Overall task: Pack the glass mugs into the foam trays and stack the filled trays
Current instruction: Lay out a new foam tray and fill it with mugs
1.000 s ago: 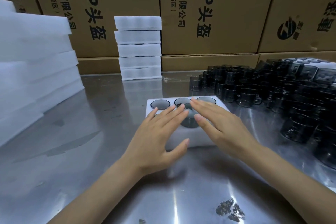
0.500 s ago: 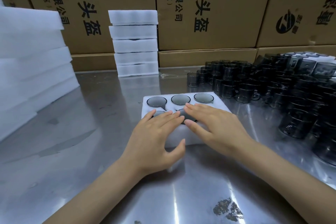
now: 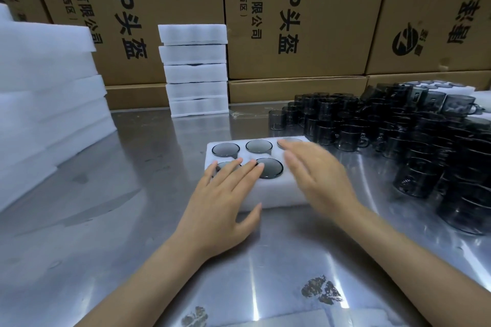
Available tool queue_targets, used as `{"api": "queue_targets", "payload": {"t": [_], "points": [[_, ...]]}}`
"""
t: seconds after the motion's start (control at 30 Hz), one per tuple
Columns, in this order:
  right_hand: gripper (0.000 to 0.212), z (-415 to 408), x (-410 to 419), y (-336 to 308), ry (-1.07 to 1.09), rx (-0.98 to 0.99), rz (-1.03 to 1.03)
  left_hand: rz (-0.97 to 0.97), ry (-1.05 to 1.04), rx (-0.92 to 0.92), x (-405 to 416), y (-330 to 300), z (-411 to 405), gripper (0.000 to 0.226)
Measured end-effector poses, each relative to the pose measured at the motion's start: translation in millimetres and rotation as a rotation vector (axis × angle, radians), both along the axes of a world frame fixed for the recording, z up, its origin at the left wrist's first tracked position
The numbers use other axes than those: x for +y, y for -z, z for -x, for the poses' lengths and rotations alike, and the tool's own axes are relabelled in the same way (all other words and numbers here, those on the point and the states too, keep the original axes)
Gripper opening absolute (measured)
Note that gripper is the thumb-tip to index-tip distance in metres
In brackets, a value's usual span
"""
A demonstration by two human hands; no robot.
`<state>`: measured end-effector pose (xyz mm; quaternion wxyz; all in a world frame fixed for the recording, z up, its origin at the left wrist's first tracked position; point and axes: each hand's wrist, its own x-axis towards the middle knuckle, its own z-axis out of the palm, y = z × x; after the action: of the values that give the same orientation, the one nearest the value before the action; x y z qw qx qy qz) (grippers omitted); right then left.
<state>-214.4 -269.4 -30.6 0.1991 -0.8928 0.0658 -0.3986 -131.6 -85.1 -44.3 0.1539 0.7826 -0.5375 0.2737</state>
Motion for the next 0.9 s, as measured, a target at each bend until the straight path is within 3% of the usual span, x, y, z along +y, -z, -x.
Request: {"api": "queue_targets", "payload": {"t": [0.1, 0.17, 0.3, 0.4, 0.6, 0.9], "points": [[0.041, -1.9, -36.5, -3.2, 0.141, -0.149, -0.430, 0.076, 0.024, 0.043, 2.2, -2.2, -1.9, 0.051], [0.037, -1.5, -63.8, 5.1, 0.281, -0.103, -0.538, 0.096, 0.048, 0.042, 1.7, -3.0, -2.4, 0.046], [0.045, -7.1, -94.8, 21.0, 0.459, 0.086, -0.496, 0.090, 0.088, 0.047, -1.0, -3.3, -2.3, 0.040], [0.049, -15.8, -107.4, 21.1, 0.491, 0.125, -0.393, 0.093, 0.104, 0.058, -0.7, -2.8, -3.2, 0.039], [0.056, -27.7, -126.1, 20.7, 0.567, 0.181, -0.390, 0.088, 0.145, 0.064, -0.5, -2.2, -12.8, 0.037], [0.028, -22.8, -124.4, 22.2, 0.730, 0.101, -0.320, 0.089, 0.177, 0.077, 0.8, -1.8, -20.6, 0.036]]}}
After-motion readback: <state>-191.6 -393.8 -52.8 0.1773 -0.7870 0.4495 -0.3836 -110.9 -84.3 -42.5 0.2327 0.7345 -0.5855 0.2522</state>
